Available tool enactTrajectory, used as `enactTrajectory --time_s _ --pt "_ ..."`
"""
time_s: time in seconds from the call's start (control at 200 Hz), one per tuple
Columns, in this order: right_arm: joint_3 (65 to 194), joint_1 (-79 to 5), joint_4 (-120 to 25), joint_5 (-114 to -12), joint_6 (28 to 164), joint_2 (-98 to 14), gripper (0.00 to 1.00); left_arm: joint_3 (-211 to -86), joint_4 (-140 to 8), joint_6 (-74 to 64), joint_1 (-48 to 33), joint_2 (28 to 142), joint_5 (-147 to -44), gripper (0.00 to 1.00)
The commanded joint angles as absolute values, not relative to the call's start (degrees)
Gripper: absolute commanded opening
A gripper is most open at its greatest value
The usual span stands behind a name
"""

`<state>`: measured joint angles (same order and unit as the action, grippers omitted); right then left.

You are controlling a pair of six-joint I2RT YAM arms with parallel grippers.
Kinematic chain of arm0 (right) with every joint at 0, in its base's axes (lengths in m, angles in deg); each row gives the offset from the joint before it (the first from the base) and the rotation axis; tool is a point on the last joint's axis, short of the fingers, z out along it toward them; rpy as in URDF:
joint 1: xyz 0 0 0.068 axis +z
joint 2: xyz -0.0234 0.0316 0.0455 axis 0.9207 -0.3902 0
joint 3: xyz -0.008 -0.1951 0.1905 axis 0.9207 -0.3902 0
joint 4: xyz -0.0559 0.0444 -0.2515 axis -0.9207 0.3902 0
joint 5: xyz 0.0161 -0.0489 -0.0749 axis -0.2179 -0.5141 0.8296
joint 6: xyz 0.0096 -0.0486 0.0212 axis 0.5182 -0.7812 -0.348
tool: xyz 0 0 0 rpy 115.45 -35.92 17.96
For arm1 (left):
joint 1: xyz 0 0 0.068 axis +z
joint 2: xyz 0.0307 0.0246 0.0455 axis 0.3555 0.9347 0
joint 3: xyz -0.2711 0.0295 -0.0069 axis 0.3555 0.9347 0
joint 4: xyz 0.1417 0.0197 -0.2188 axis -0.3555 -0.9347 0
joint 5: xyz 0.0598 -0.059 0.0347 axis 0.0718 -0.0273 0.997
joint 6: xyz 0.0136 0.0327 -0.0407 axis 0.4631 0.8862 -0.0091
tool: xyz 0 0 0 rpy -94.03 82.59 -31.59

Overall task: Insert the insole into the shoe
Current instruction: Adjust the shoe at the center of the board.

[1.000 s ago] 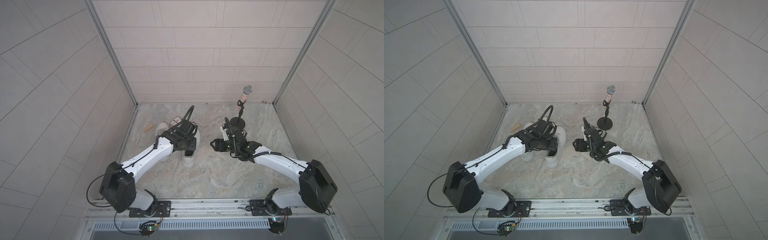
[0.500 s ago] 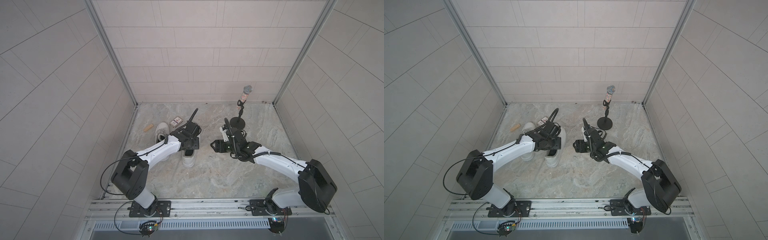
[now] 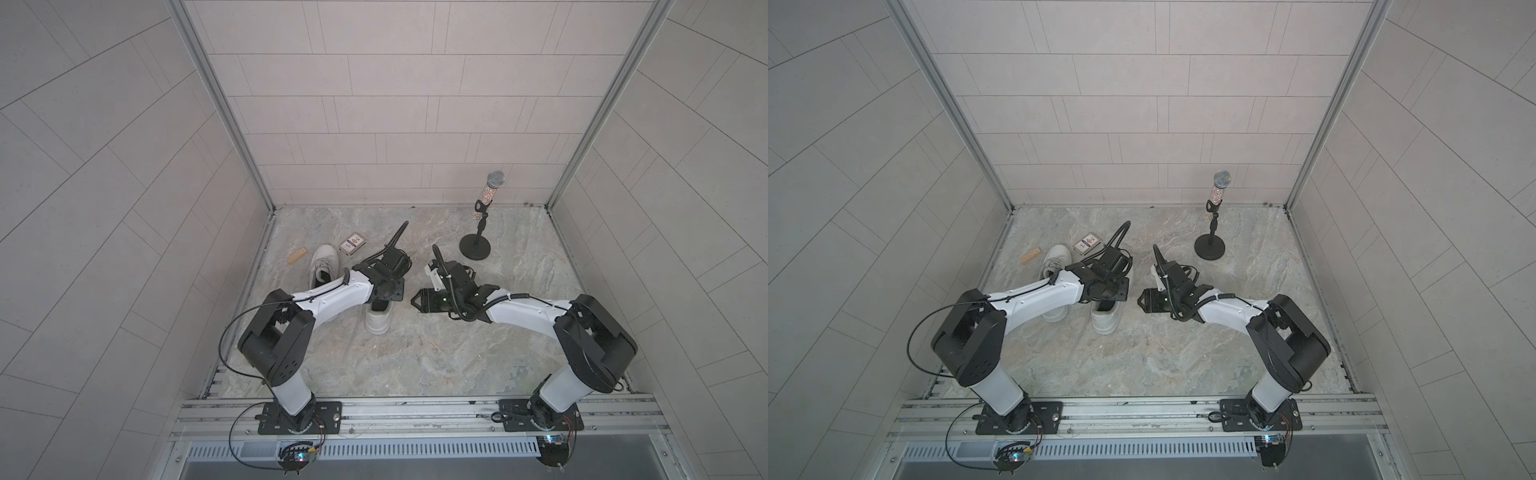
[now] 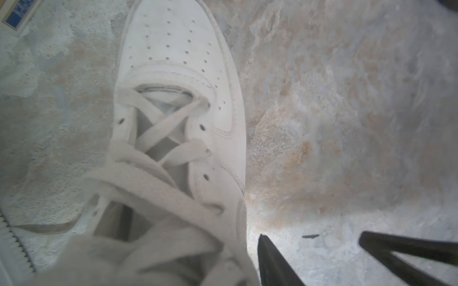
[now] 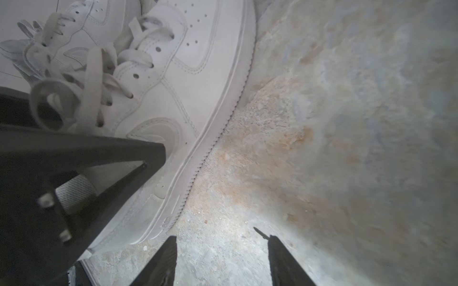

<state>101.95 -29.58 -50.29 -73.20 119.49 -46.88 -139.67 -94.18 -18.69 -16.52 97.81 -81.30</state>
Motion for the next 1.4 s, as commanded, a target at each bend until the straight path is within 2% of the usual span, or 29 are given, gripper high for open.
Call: enactTrajectory --time_s 0.0,0.19,0.335,0.535,0.63,0.72,0.846,1.056,1.206,1.396 --pt "99.9 -28.7 -60.0 -75.6 125.6 -49.2 0.58 -138.6 -88.5 -21.1 -15.7 95.1 -88.5 0.41" --pt "99.5 -26.5 -70.9 -76.2 132.6 -56.1 0.58 -136.5 -85.1 -24.7 -14.3 94.5 -93.5 0.31" --pt "100.6 -25.2 -71.6 -75.9 133.6 -59.5 0.57 -133.4 -80.4 -29.2 -13.1 94.1 -97.2 0.19" --pt "100.5 -25.2 -69.2 -74.3 131.9 -59.2 0.56 -133.1 -81.0 -33.0 -12.4 91.5 -97.0 0.14" --pt "100.9 -25.3 -66.9 -74.1 130.5 -57.9 0.57 -133.7 -83.2 -33.1 -12.3 90.1 -95.8 0.24" --pt "101.2 -25.7 -63.4 -73.4 128.1 -55.5 0.59 -134.6 -86.8 -32.2 -12.2 88.9 -94.5 0.38" --pt "102.3 -26.9 -58.2 -73.4 124.4 -52.4 0.61 -136.1 -92.3 -30.2 -12.4 87.1 -91.9 0.49" --pt "102.9 -28.8 -51.9 -72.9 120.3 -47.2 0.63 -137.2 -101.8 -24.9 -12.3 84.4 -85.8 0.50" --pt "102.3 -29.5 -49.9 -72.7 119.0 -44.7 0.64 -136.6 -106.8 -20.0 -12.7 82.7 -76.3 0.51" --pt "101.1 -29.8 -49.1 -72.6 118.5 -42.2 0.66 -135.4 -105.8 -15.7 -12.6 84.3 -71.9 0.57"
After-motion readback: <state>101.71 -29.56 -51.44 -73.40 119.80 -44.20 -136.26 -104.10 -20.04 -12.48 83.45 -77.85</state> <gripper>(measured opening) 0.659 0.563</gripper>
